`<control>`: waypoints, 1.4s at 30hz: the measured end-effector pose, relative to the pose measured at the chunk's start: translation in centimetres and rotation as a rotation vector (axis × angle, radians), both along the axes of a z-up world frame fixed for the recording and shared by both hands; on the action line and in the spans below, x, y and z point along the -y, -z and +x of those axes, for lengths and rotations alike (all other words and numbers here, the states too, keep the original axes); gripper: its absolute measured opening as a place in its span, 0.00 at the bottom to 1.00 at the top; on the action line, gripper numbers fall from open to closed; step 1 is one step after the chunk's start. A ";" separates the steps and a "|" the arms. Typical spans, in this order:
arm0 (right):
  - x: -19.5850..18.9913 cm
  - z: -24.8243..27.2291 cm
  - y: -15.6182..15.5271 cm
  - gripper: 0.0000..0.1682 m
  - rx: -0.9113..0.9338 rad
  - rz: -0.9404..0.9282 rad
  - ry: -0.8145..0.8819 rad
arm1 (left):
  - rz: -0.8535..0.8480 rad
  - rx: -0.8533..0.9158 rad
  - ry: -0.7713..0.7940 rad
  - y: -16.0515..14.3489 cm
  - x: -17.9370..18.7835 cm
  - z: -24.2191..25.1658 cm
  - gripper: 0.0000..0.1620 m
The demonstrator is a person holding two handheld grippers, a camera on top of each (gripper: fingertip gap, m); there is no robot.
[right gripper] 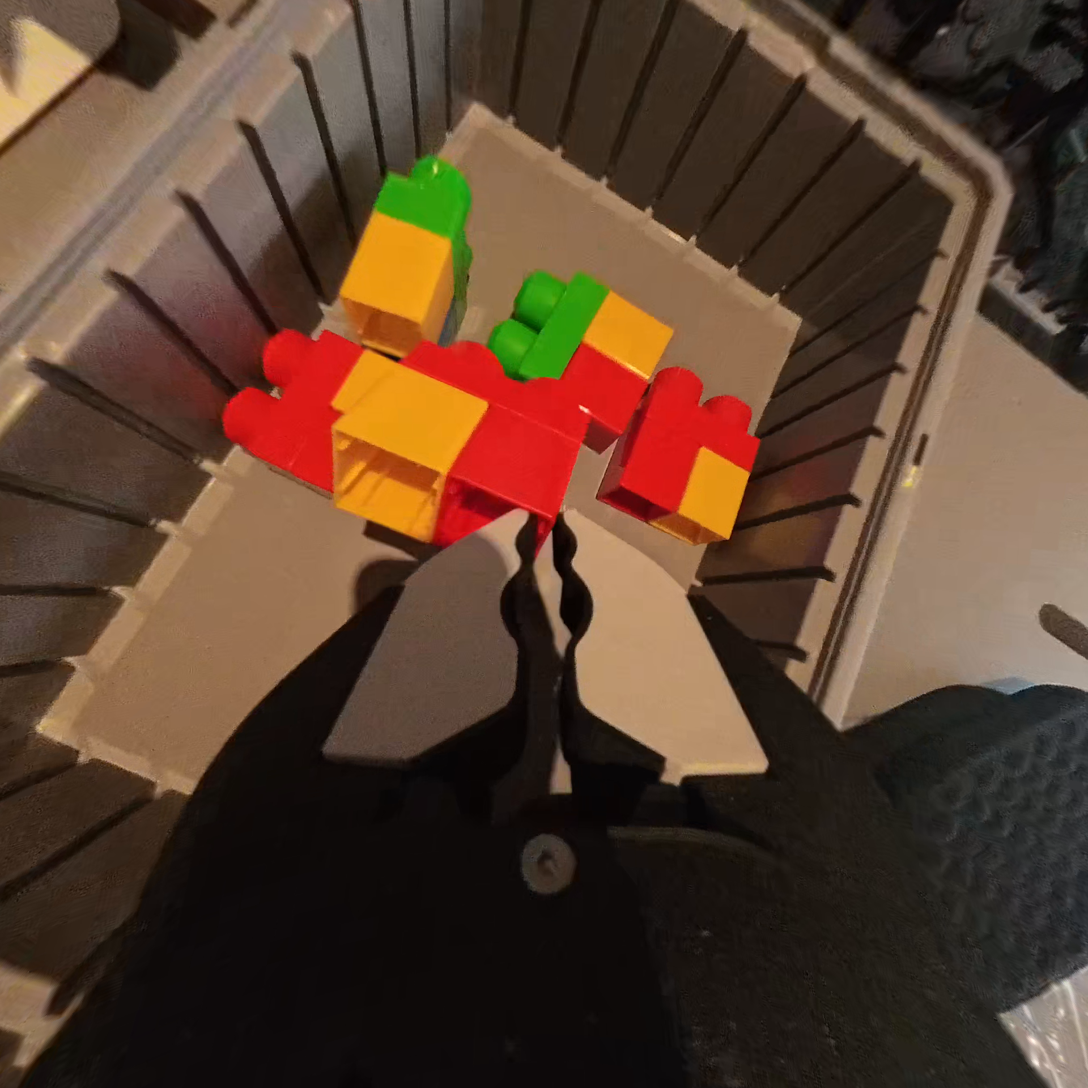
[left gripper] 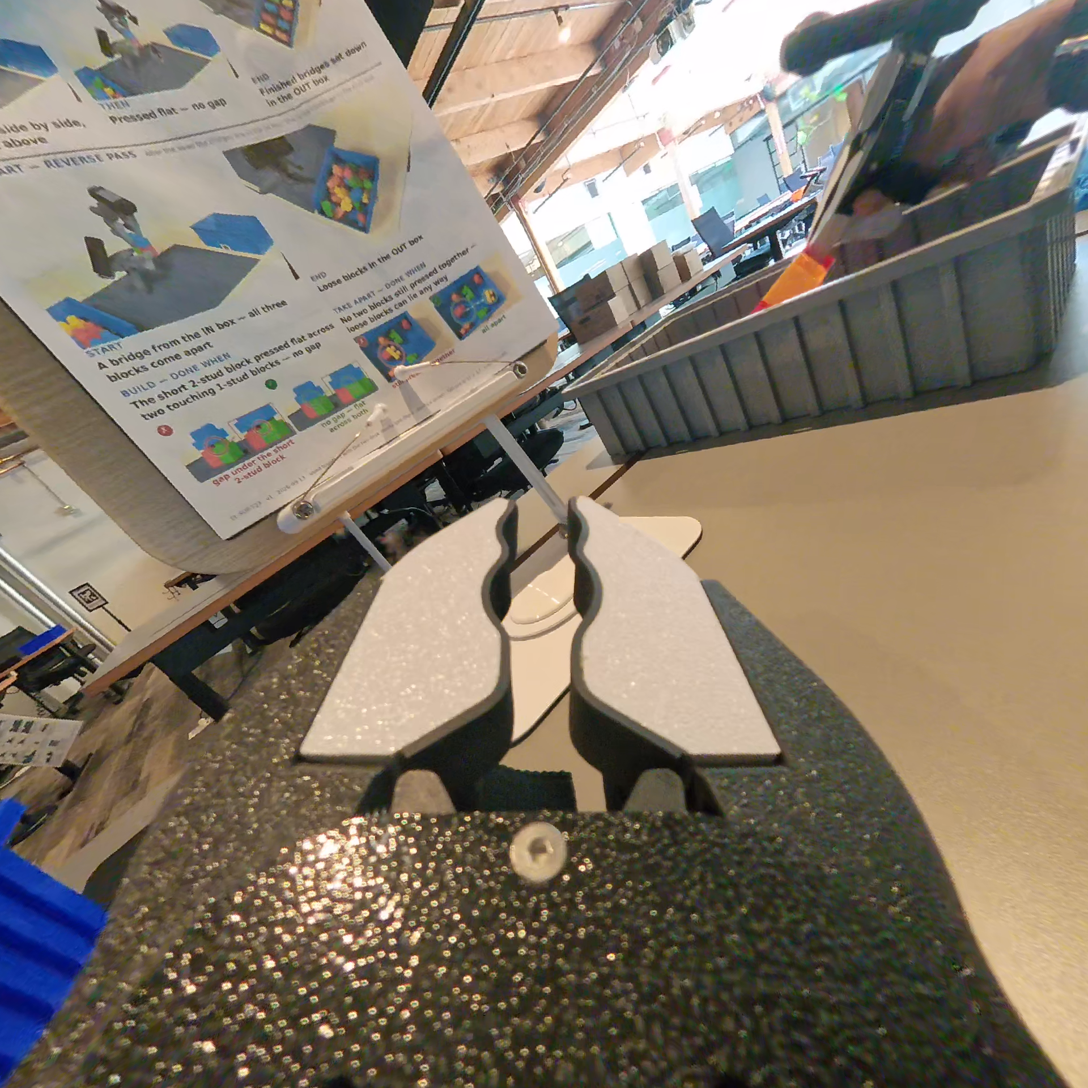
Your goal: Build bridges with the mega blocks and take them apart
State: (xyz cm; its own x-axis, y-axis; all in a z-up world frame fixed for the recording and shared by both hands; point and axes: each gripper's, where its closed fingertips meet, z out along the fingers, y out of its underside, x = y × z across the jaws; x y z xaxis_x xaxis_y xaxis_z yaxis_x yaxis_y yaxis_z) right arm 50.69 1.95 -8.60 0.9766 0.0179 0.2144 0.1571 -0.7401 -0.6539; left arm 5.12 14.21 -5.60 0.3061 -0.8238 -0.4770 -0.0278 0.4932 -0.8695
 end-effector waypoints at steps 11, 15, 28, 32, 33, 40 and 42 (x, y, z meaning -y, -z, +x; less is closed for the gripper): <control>-3.5 -22.7 -13.2 0.03 0.537 0.538 -0.766 | -0.571 0.046 0.468 0.3 3.9 1.8 0.21; -3.6 -31.3 -11.9 0.03 0.610 0.638 -1.020 | -0.839 0.061 0.665 0.0 5.2 1.7 0.32; -4.1 -41.5 -5.9 0.03 0.699 0.660 -1.293 | -1.060 -0.077 0.921 0.5 9.3 1.9 0.47; -4.0 -42.4 -5.6 0.03 0.711 0.677 -1.315 | -1.062 -0.082 0.967 0.3 9.8 1.6 0.36; -4.0 -42.5 -5.6 0.03 0.710 0.683 -1.318 | -1.063 -0.080 0.984 0.2 9.9 1.5 0.31; -3.7 -43.1 -6.0 0.03 0.657 0.732 -1.337 | -1.061 -0.146 1.041 0.5 11.1 1.0 0.25; -3.5 -43.2 -6.2 0.03 0.646 0.751 -1.339 | -1.066 -0.149 1.047 0.5 11.2 1.0 0.23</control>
State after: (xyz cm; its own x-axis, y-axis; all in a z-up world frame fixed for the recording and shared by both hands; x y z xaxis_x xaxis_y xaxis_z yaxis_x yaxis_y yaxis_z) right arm 7.47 5.47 -2.44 0.1096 0.4263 0.8979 0.7473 0.5603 -0.3572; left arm 6.11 3.04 -6.14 -0.6214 -0.6047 0.4982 -0.1907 -0.5000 -0.8448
